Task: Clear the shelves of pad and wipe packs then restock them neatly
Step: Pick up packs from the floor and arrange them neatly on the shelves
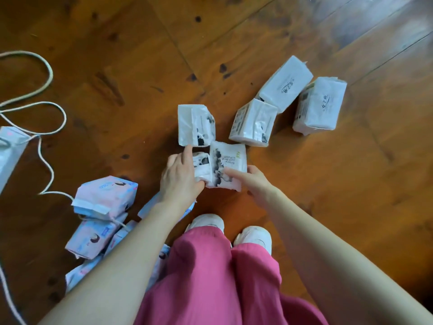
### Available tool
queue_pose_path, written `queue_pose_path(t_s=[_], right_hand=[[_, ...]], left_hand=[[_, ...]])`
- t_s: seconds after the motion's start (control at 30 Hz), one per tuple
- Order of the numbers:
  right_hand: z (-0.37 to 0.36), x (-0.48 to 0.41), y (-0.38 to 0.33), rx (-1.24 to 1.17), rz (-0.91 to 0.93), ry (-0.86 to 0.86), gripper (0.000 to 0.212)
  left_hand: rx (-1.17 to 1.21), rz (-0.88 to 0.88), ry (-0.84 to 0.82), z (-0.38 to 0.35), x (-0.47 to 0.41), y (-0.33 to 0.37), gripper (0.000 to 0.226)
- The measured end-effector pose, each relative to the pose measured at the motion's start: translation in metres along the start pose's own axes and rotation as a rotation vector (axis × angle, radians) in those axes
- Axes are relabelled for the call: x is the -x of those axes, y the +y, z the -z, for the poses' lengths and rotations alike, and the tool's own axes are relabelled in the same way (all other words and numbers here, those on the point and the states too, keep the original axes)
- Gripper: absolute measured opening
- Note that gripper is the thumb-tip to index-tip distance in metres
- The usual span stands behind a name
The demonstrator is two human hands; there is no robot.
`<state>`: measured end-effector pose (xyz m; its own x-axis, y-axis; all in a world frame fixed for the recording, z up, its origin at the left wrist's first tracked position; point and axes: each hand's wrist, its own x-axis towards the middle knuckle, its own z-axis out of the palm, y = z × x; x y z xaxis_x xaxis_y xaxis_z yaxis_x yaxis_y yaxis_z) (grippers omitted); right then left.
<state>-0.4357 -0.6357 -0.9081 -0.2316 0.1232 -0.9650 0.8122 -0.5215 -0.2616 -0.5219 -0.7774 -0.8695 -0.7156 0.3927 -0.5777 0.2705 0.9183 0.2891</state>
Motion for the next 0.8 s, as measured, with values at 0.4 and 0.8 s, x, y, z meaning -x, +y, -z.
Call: queue_pose_path(t_s=[0.4,0.8], right_hand=[[0.022,0.153,-0.022,-0.158,0.138,0.124,0.038],[0.097,0.403,-0.054,-0.471,0.205,0.298,0.042]], left_hand=[[0.283,0.089,-0.014,0.105,0.094,0.05,0.068],[0.895,0.093,0.021,0.271,0.202,0.18,0.026]])
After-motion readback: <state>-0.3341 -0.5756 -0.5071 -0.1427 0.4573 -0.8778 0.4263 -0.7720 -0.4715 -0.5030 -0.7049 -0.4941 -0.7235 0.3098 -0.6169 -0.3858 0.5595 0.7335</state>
